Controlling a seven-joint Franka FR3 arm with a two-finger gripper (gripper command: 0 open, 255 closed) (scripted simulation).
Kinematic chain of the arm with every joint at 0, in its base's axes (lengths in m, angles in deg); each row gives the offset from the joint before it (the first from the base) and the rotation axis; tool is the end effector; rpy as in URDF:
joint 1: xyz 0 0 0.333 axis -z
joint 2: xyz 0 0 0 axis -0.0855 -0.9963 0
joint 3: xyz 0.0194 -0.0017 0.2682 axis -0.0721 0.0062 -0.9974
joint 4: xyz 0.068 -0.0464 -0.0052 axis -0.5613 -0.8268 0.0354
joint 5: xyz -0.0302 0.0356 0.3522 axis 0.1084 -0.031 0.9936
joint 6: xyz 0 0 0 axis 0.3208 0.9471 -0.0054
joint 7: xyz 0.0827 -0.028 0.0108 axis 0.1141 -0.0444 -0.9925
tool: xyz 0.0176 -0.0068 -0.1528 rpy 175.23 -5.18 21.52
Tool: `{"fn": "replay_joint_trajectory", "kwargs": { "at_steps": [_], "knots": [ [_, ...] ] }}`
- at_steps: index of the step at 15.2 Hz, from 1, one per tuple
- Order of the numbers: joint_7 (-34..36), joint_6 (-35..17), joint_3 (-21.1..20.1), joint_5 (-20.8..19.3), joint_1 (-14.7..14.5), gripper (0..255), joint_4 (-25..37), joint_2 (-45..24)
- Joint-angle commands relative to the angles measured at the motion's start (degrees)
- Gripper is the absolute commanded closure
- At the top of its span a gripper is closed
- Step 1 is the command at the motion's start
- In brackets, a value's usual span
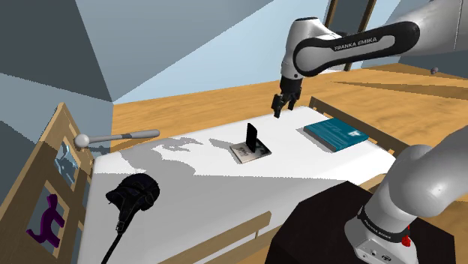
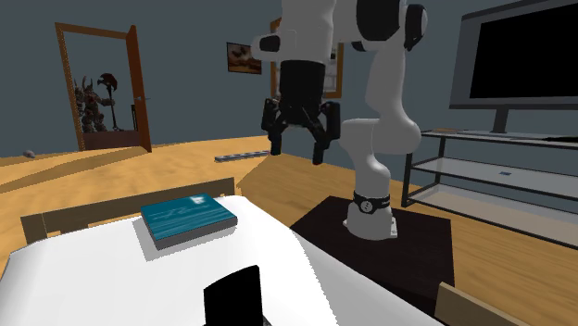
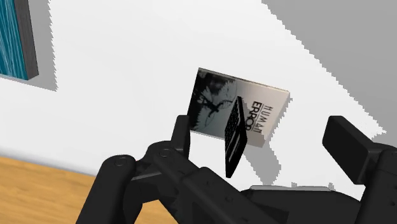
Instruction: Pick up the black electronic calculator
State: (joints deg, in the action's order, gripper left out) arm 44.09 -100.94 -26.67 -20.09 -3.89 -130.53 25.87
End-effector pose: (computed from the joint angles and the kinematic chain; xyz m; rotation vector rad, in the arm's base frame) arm 0.4240 -0.0355 0.4155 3.0809 -0.1571 0.0837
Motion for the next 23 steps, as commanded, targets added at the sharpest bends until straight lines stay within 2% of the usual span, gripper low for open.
{"fn": "replay_joint_trajectory", "kwargs": {
  "at_steps": [1, 12, 20, 22, 23],
  "knots": [
    [0.6, -2.9, 0.1, 0.4, 0.0, 0, 0.8, -4.1],
    [2.7, -13.7, 0.3, 3.6, -0.1, 0, 11.7, -28.2],
    [2.7, -19.3, 0.2, 3.9, -0.1, 0, 10.1, -32.2],
    [2.7, -19.3, 0.2, 3.9, -0.1, 0, 10.1, -32.2],
    [2.7, -19.3, 0.2, 3.9, -0.1, 255, 10.2, -32.2]
  ]
}}
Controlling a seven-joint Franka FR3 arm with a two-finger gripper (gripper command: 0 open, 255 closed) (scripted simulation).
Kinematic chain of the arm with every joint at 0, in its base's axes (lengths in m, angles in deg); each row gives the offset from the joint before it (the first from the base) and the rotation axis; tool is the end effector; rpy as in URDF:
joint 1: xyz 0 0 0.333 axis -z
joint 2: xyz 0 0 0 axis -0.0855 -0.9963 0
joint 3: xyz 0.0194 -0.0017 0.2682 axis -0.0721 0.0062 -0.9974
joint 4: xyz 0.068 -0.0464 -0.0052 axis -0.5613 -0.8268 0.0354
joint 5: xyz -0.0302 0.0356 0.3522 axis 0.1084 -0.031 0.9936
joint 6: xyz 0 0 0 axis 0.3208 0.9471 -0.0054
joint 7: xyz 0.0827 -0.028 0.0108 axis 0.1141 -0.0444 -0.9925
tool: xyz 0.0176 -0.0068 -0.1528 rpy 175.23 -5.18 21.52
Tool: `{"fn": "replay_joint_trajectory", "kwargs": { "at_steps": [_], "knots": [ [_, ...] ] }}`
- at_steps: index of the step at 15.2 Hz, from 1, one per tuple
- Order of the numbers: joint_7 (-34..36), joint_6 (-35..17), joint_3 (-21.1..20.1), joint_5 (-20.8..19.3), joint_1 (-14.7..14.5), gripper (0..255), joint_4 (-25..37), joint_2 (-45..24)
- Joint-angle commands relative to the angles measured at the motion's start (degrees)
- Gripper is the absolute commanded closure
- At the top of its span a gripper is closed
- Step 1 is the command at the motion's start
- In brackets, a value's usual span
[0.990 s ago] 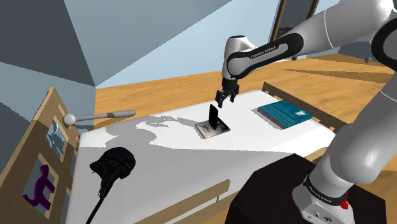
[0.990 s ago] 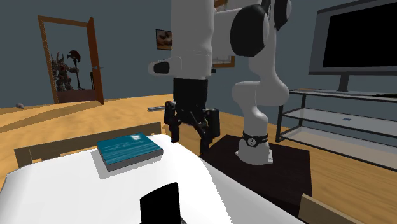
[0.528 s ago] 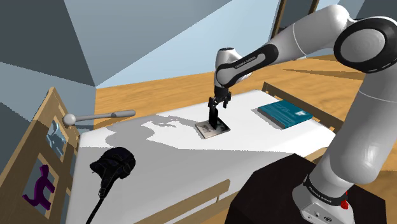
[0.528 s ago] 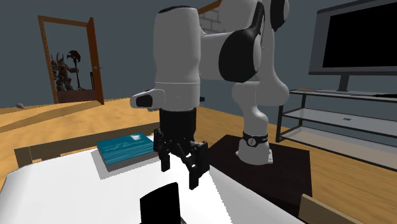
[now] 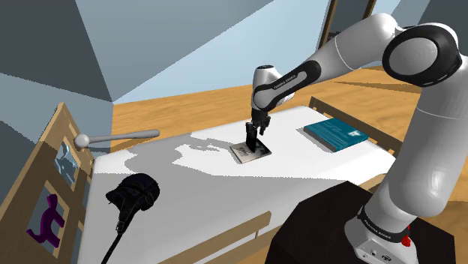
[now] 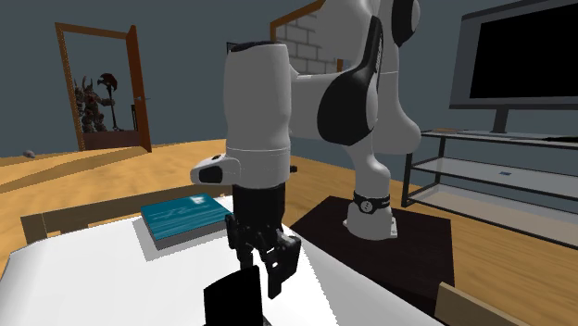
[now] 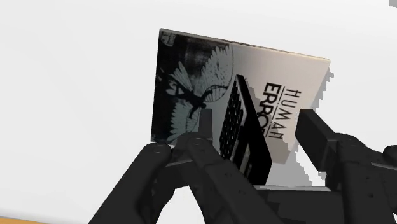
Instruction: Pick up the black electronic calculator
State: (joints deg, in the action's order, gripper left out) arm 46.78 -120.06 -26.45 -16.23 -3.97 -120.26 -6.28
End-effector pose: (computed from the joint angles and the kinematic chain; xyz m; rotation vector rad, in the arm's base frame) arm 0.5258 -0.0360 0.2527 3.1119 -0.2746 0.0103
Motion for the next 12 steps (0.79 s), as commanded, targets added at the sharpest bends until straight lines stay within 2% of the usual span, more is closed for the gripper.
{"fn": "replay_joint_trajectory", "kwargs": {
  "at_steps": [1, 9, 12],
  "knots": [
    [0.0, -0.1, 0.0, 0.0, 0.0, 255, 0.0, -0.1],
    [0.0, -0.2, 0.0, 0.0, 0.0, 255, -0.1, 0.0],
    [0.0, 1.9, 0.0, -0.1, 0.0, 255, 0.6, 1.4]
  ]
}}
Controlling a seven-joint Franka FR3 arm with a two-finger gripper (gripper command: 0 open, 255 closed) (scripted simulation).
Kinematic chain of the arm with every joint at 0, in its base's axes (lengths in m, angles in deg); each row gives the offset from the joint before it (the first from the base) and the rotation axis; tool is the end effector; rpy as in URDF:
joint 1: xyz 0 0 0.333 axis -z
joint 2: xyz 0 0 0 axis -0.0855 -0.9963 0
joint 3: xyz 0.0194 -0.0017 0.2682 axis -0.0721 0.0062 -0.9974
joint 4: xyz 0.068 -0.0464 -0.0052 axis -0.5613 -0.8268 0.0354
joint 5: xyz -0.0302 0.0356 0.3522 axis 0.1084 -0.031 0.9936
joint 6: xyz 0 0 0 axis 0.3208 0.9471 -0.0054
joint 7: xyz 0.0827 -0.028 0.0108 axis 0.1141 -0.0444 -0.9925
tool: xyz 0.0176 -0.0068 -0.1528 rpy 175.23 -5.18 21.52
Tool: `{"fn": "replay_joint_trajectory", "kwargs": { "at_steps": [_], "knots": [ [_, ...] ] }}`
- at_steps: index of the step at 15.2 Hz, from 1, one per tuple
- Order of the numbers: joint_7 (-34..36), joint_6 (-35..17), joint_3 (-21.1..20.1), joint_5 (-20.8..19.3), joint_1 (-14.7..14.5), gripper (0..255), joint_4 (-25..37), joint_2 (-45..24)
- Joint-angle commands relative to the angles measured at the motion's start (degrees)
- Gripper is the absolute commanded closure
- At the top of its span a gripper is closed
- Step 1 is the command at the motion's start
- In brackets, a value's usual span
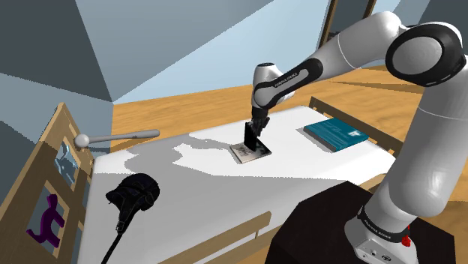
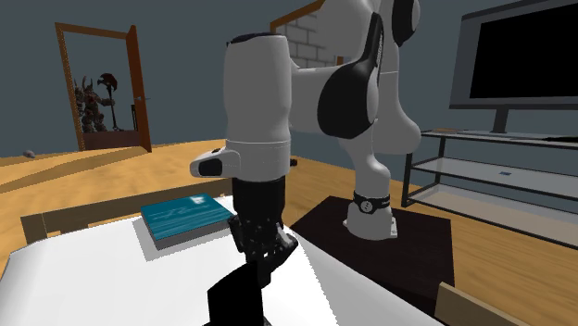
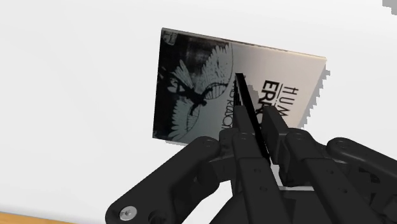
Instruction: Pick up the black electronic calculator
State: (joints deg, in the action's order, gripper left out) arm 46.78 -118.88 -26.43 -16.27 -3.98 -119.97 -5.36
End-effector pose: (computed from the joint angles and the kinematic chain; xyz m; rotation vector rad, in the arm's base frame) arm 0.5255 -0.0361 0.2614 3.1119 -0.2746 0.0111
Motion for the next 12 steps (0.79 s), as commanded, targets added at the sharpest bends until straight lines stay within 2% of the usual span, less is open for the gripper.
{"fn": "replay_joint_trajectory", "kwargs": {
  "at_steps": [1, 12],
  "knots": [
    [0.0, 1.5, 0.0, 0.0, 0.0, 255, 0.5, 0.9],
    [0.1, 9.4, 0.0, -0.2, -0.1, 255, 4.2, 5.1]
  ]
}}
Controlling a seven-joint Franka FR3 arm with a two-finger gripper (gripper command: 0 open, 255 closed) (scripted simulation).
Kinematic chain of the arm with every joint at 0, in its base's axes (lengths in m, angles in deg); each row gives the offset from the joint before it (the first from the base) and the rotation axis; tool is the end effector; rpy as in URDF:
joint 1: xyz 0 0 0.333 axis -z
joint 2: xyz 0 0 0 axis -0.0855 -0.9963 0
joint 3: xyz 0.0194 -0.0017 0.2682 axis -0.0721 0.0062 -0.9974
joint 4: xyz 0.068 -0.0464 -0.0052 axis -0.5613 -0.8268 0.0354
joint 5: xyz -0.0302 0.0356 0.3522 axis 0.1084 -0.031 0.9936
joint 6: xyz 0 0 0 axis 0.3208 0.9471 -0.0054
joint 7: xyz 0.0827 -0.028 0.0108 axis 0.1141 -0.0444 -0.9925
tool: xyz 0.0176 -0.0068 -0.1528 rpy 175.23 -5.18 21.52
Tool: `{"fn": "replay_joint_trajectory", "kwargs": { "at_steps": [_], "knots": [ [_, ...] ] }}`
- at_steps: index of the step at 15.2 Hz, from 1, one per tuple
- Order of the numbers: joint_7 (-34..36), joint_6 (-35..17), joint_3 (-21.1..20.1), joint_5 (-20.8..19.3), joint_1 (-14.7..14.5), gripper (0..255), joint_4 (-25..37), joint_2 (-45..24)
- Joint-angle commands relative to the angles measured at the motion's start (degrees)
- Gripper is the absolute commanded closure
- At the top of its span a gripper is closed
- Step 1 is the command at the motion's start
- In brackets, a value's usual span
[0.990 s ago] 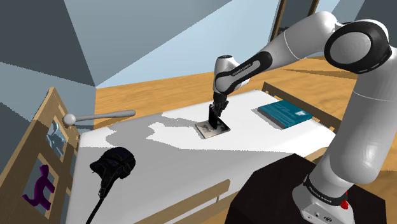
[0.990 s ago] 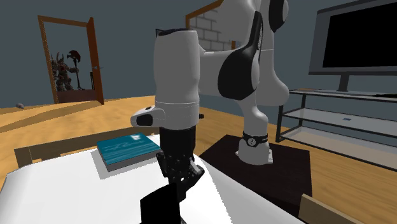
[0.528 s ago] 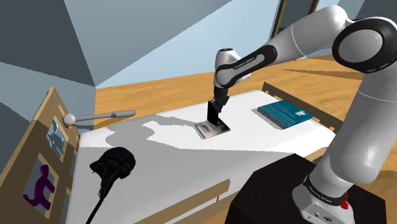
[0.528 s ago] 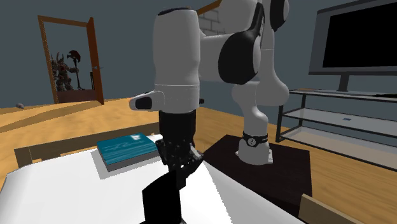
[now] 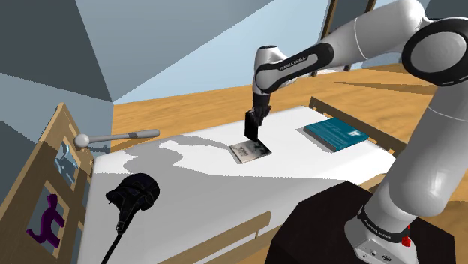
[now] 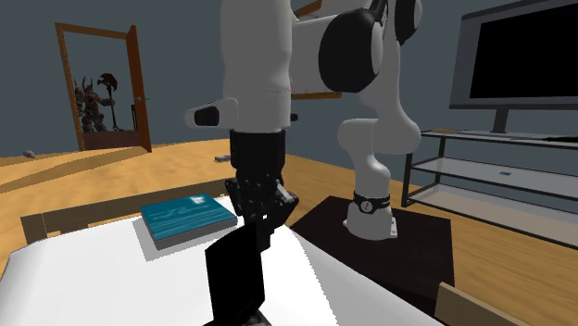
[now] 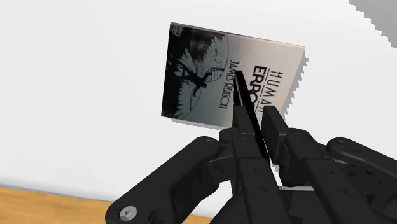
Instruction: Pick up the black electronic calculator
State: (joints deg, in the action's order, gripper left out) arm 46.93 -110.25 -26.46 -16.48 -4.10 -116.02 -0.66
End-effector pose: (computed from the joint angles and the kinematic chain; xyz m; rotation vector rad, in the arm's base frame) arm 0.5266 -0.0351 0.3196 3.1119 -0.2746 0.0116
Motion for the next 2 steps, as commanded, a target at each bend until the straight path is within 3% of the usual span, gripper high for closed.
{"fn": "replay_joint_trajectory", "kwargs": {
  "at_steps": [1, 2],
  "knots": [
    [-0.1, 0.9, 0.0, 0.0, 0.0, 255, 0.3, 0.5],
    [-0.1, 0.9, 0.0, 0.0, 0.0, 255, 0.4, 0.5]
  ]
}}
